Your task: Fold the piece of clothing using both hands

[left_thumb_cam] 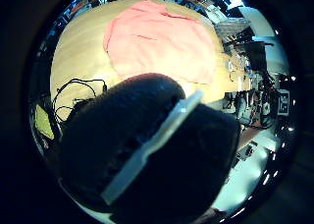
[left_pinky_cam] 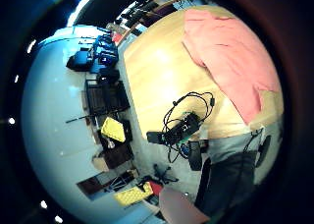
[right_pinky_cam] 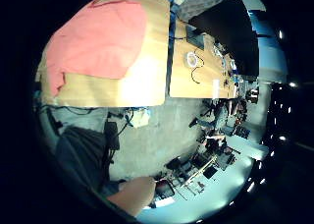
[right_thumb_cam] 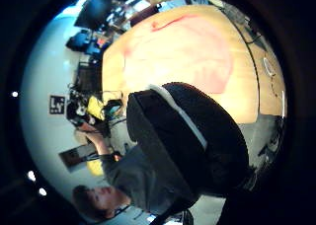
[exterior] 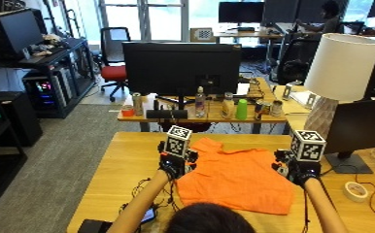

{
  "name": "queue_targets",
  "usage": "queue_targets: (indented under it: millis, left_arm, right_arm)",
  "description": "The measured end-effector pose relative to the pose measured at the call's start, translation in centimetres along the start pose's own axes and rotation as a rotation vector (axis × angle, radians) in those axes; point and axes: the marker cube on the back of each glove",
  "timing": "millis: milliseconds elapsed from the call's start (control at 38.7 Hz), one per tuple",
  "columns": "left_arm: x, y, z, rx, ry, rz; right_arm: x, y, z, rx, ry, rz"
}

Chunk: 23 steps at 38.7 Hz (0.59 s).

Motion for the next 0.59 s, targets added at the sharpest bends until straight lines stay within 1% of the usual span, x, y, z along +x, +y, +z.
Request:
queue_targets:
  millis: [232, 465, 542, 594]
  left_arm:
    - [0.0, 0.0, 0.0, -0.005, -0.002, -0.002]
    - [0.2, -0.6, 0.3, 0.027, 0.018, 0.021]
    - [0.5, -0.7, 0.8, 0.006, 0.037, 0.039]
    - [0.9, -0.8, 1.4, -0.032, 0.054, 0.066]
  right_arm:
    - [0.0, 0.0, -0.2, -0.002, 0.008, 0.008]
    - [0.3, -0.1, 0.4, -0.016, -0.001, 0.005]
    - [0.6, -0.3, 1.1, -0.031, 0.0, 0.017]
    - [0.8, -0.6, 1.6, -0.04, 0.0, 0.023]
